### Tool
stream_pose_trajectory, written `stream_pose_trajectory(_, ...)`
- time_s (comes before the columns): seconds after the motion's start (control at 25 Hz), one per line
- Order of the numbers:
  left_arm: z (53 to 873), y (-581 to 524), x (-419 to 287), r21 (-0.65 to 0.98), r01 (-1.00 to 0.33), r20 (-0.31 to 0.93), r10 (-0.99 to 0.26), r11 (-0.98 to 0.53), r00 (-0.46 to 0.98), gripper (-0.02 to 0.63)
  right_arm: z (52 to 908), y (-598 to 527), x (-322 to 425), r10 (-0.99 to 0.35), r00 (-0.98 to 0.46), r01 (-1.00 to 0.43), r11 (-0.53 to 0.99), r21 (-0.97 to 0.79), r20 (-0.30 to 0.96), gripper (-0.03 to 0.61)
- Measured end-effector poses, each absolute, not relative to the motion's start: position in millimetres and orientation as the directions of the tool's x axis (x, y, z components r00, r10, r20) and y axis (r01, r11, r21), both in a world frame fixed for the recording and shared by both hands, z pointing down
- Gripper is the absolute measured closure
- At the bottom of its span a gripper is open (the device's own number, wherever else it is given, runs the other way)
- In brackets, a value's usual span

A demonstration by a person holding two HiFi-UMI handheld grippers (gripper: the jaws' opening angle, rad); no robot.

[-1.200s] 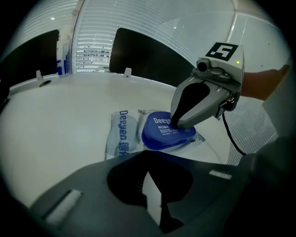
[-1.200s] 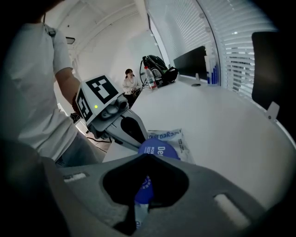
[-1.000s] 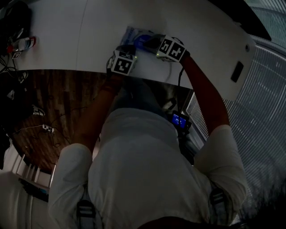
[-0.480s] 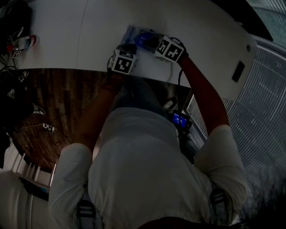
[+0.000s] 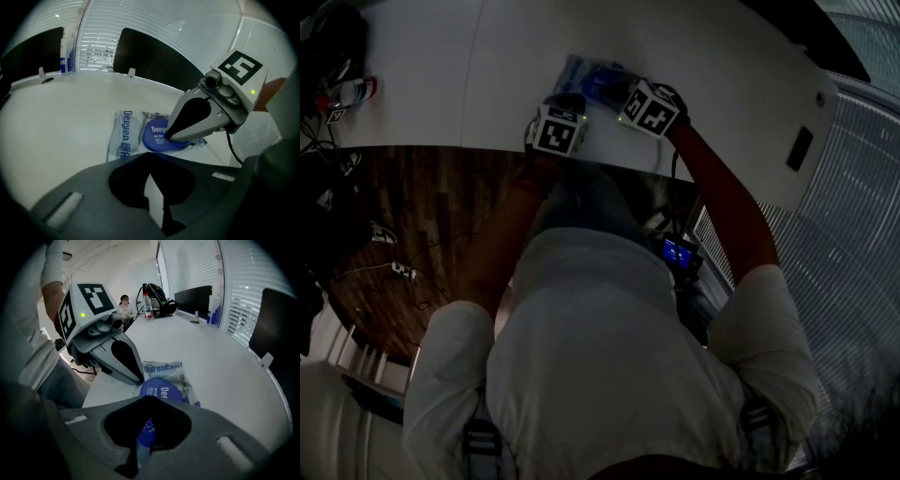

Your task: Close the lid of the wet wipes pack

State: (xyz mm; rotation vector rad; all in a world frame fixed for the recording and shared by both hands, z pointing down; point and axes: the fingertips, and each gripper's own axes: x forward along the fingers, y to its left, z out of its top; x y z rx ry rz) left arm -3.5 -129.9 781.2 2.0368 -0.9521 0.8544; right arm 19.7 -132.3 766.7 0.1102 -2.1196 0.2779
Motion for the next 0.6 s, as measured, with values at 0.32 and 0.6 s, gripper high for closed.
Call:
stream_pose_trajectory(0.32,754,-137,-11,0.314,-0.828,0.772,-0.383,-0.464,0.507,0.612,745,-136,23,-0.136,-0.619,-0.326,0.94,-0.097,0.773,0.577)
stream_pose_trajectory(0.6,711,-143,-8,0.316,-0.812,0.731,-0.42,-0.491,0.538,0.612,674,-151,25,-0.325,-0.69,-0.49,0.867,-0.087,0.646,0.577)
